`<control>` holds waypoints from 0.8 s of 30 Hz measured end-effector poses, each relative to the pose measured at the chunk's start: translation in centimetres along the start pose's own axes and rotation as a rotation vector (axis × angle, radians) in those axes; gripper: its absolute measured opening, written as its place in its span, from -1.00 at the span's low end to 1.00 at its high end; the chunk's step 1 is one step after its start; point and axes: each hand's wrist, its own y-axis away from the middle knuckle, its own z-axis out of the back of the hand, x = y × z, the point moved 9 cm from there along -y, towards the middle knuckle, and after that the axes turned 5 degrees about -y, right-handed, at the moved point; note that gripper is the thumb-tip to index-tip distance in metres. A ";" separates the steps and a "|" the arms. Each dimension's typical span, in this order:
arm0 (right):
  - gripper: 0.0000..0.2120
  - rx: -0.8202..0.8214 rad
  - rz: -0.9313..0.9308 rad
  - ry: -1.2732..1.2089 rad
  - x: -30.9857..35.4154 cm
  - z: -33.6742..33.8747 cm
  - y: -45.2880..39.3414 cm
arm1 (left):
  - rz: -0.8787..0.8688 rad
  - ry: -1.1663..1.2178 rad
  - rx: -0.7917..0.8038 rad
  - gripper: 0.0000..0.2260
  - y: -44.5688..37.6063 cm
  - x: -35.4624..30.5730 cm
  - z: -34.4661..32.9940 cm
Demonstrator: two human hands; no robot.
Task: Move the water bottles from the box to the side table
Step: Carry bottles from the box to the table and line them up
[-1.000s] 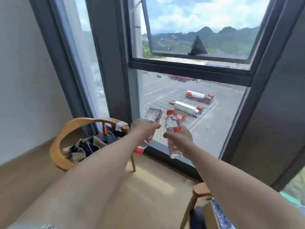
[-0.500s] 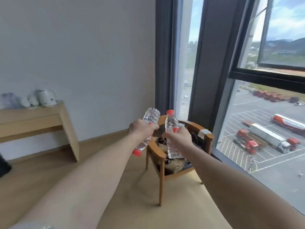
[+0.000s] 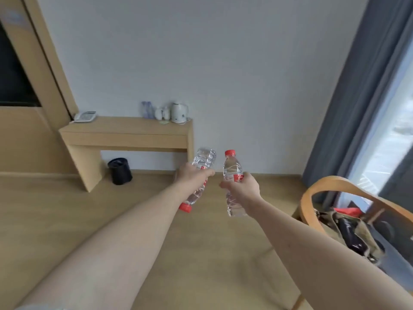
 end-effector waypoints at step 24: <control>-0.59 0.482 0.133 0.119 12.8 -38.1 -30.6 | 0.357 0.102 -0.343 -0.64 -34.8 13.3 17.3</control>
